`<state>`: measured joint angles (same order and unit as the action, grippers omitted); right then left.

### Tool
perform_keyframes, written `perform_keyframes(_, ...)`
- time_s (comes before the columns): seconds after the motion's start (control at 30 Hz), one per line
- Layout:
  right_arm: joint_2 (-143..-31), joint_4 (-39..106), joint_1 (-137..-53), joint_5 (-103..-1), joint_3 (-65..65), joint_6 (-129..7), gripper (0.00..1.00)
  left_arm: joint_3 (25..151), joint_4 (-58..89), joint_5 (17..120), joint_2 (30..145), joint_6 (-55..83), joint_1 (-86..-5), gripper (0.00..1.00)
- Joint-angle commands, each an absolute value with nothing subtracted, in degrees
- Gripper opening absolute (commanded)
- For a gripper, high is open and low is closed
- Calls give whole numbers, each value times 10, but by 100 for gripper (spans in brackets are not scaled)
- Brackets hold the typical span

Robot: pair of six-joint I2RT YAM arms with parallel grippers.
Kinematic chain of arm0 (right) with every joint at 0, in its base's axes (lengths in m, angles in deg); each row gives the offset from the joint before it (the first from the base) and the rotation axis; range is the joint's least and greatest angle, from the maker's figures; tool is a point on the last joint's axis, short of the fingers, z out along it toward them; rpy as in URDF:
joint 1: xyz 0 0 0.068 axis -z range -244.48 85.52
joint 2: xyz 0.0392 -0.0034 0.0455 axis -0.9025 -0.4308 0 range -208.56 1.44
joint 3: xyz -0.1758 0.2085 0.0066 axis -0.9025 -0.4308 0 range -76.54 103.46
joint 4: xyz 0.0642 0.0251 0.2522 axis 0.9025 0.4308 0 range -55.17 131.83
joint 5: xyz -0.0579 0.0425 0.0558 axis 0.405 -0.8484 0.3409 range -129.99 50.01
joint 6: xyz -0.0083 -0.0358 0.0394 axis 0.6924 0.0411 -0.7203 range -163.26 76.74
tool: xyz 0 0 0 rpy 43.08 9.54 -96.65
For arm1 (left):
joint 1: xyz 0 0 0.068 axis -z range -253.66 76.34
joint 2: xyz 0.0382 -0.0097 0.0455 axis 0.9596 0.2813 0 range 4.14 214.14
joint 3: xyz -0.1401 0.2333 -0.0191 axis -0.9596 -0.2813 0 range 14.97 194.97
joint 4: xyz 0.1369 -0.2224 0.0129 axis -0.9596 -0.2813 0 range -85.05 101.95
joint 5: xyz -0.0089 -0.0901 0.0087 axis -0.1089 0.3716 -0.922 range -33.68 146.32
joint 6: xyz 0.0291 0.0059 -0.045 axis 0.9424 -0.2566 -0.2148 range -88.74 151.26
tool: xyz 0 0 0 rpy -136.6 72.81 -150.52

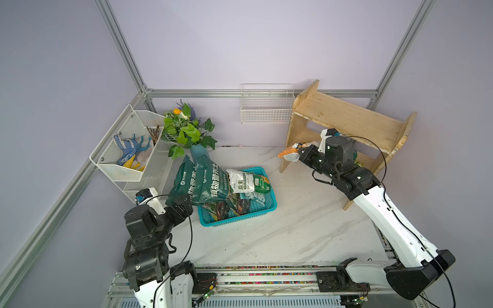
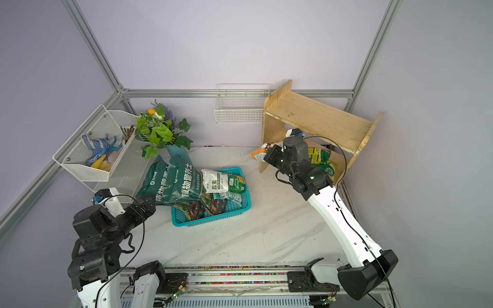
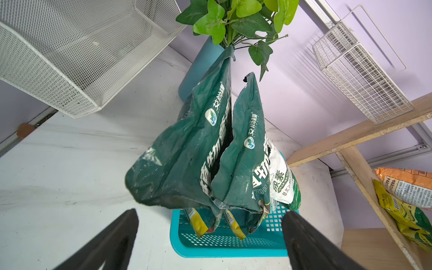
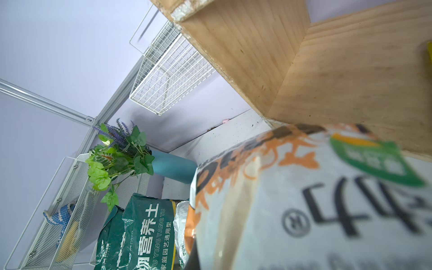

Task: Take down the fertilizer bag from the shelf
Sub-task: Pick up the fertilizer bag from the shelf.

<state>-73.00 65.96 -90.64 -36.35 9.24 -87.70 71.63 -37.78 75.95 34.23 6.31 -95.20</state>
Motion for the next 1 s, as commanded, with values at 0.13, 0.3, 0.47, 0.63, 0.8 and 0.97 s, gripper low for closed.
perform_keyframes(0.13, -706, 608, -955, -332, 126, -875, 0, 711, -375, 764, 336, 64, -955, 100)
perform_keyframes(0.3, -709, 642, -988, -319, 139, -878, 0, 711, -375, 765, 337, 64, -955, 100)
perform_keyframes(0.47, -675, 596, -1016, -333, 70, -897, 0, 711, -375, 763, 335, 64, -955, 100)
perform_keyframes(0.63, -697, 621, -1055, -309, 99, -893, 0, 711, -375, 764, 335, 63, -955, 100)
perform_keyframes(0.8, -702, 597, -1111, -263, 70, -911, 0, 711, -375, 765, 334, 63, -955, 99)
perform_keyframes(0.97, -691, 559, -1161, -213, 31, -925, 0, 711, -375, 764, 333, 64, -955, 100)
